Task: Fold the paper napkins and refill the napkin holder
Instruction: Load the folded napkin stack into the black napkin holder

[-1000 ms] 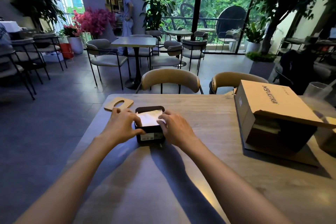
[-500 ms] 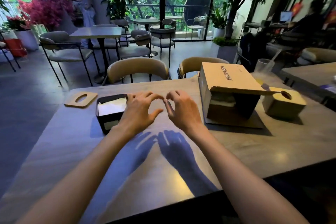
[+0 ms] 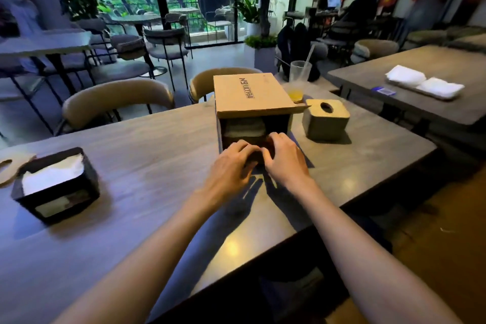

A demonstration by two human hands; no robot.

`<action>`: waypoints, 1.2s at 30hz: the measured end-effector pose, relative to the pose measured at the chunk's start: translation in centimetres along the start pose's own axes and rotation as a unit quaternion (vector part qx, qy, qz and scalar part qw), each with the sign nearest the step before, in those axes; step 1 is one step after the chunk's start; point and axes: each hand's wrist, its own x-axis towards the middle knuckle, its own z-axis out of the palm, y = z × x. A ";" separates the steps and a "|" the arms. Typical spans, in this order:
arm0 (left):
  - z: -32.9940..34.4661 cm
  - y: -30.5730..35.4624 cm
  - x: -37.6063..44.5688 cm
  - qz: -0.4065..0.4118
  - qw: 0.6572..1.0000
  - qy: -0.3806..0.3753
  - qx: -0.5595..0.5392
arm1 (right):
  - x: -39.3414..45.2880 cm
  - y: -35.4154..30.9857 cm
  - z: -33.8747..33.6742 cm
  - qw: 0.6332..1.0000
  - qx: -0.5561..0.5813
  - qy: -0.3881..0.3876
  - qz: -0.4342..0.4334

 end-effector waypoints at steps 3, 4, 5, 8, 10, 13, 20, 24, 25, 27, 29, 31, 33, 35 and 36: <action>1.9 0.3 2.0 -0.001 1.000 -0.028 -0.011 | 0.5 1.2 0.9 0.998 -0.022 -0.057 0.033; 2.4 0.1 2.7 -0.023 0.999 -0.043 -0.012 | 0.5 1.5 1.3 0.996 -0.036 -0.076 0.035; 2.8 -0.3 3.5 -0.052 0.997 -0.057 -0.011 | 0.5 1.8 1.5 0.994 -0.049 -0.091 0.035; 4.5 -1.7 6.1 -0.136 0.985 -0.107 -0.004 | 0.3 2.8 2.3 0.992 -0.065 -0.101 0.024; 5.6 -2.7 7.9 -0.165 0.978 -0.124 0.017 | 0.4 3.1 2.5 0.993 -0.069 -0.092 0.016; 6.7 -4.0 9.7 -0.175 0.981 -0.064 0.053 | 0.6 3.1 2.8 0.991 -0.097 -0.090 -0.006; 7.2 -5.9 10.3 -0.194 0.973 -0.090 0.085 | 1.1 2.6 2.6 0.988 -0.123 -0.087 -0.015; 6.7 -6.1 11.3 -0.160 0.984 -0.037 0.069 | 1.2 2.2 2.1 0.988 -0.122 -0.098 -0.006; 6.8 -6.1 11.7 -0.163 0.986 0.006 0.016 | 1.2 2.2 2.0 0.987 -0.124 -0.101 -0.006; 6.9 -6.1 12.7 -0.195 0.977 0.076 -0.033 | 1.4 2.2 1.8 0.986 -0.128 -0.109 -0.010; 7.3 -6.5 13.2 -0.243 0.968 0.034 -0.056 | 1.8 2.2 1.5 0.983 -0.137 -0.125 -0.013; 7.1 -5.8 13.2 -0.226 0.969 -0.070 -0.070 | 2.5 2.2 1.2 0.979 -0.148 -0.137 -0.018; 7.3 -5.9 13.5 -0.255 0.961 -0.067 -0.088 | 3.3 2.2 0.9 0.977 -0.157 -0.145 -0.025; 7.1 -6.0 13.7 -0.328 0.940 -0.026 -0.091 | 4.0 2.2 0.6 0.974 -0.165 -0.156 -0.026; 6.7 -5.9 13.9 -0.344 0.931 -0.031 -0.113 | 4.2 2.3 0.5 0.972 -0.168 -0.162 -0.025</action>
